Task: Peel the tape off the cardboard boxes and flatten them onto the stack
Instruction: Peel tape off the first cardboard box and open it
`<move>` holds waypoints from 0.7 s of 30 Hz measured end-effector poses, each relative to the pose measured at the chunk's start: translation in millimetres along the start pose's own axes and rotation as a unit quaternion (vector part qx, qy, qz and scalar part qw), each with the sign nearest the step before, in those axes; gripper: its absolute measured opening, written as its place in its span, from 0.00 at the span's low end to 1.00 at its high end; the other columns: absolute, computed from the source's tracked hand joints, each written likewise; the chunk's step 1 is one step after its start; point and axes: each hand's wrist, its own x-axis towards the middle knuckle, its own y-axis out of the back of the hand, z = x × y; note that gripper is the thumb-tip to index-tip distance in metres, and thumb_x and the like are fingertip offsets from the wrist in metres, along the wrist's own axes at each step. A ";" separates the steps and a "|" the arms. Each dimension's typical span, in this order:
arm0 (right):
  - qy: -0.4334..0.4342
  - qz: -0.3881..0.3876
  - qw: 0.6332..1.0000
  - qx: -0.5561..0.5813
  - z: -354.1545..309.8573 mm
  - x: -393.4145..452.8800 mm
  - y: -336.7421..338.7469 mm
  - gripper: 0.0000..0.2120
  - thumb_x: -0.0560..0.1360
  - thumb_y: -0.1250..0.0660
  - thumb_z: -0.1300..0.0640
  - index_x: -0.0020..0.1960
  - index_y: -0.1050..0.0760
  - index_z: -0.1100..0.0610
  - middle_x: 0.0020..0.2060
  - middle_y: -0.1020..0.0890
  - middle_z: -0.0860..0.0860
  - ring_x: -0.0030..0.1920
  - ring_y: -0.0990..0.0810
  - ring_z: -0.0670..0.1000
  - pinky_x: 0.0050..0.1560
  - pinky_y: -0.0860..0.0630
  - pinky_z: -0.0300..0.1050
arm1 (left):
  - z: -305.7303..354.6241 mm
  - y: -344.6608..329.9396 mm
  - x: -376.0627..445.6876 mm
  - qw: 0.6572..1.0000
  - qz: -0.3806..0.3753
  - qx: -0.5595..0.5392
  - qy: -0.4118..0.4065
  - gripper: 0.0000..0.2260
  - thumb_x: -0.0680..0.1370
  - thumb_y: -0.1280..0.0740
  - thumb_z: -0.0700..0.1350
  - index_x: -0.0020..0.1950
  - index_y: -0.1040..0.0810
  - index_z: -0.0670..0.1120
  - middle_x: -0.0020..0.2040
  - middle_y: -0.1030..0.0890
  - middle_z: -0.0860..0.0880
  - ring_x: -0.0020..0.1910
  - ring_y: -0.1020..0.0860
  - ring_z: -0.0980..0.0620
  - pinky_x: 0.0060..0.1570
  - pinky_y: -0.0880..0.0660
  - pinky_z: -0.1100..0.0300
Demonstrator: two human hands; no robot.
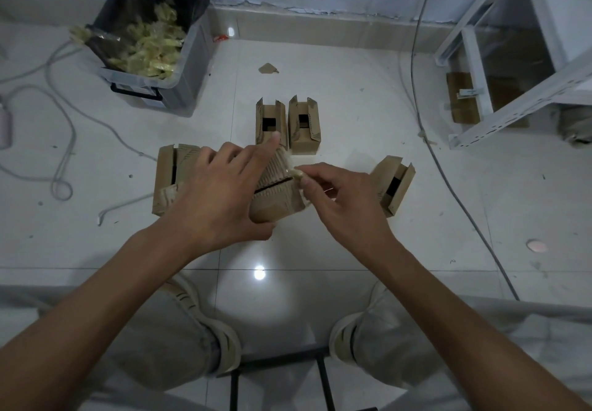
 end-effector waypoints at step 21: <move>-0.074 -0.062 0.994 0.043 3.8 3.4 7.8 0.14 0.81 0.28 0.56 0.65 0.16 0.49 0.47 0.13 0.45 0.47 0.16 0.42 0.48 0.22 0.32 | 5.4 -2.7 -0.9 1.000 -0.003 0.004 0.005 0.60 0.63 0.25 0.68 0.85 0.53 0.50 0.70 0.24 0.47 0.63 0.28 0.44 0.61 0.33 0.44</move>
